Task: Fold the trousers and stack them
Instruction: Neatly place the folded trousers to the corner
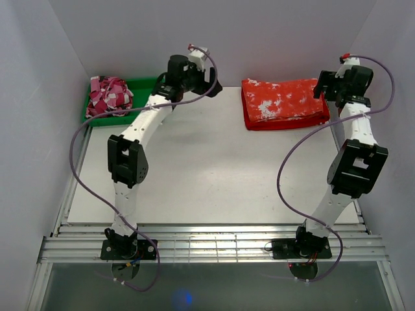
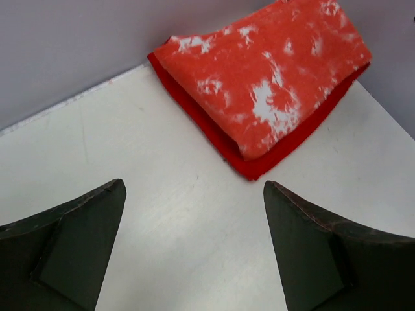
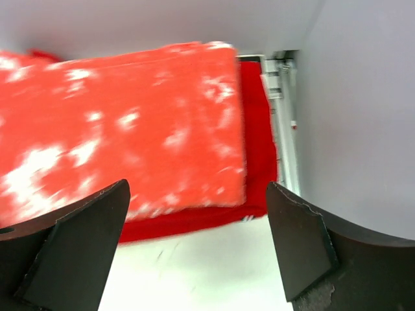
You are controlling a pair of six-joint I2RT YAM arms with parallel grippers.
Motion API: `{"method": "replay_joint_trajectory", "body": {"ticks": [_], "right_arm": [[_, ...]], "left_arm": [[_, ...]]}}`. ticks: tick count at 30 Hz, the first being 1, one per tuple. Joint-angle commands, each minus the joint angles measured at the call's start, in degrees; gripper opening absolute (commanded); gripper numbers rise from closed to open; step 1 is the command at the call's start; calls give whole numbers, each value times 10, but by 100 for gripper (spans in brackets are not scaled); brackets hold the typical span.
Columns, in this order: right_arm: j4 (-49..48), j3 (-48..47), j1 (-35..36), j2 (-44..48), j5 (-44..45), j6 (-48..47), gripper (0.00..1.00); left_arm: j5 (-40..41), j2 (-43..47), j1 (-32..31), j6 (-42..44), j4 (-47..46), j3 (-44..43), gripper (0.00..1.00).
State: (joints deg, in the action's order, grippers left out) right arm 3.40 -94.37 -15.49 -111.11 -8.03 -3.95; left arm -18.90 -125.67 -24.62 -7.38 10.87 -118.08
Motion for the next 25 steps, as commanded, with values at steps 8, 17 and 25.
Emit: {"method": "replay_joint_trajectory", "body": {"ticks": [8,17,25], "right_arm": [[410,-7,-1,181,-283,-140,90],[491,271,7,352,-265,-312,90],[485,377,12,464,-250,-334,90]], "left_arm": [[-24,183,112,114,404,102,98],[-13,398,123,104,335,418,98],[-2,469,124,117,351,483,98]]}}
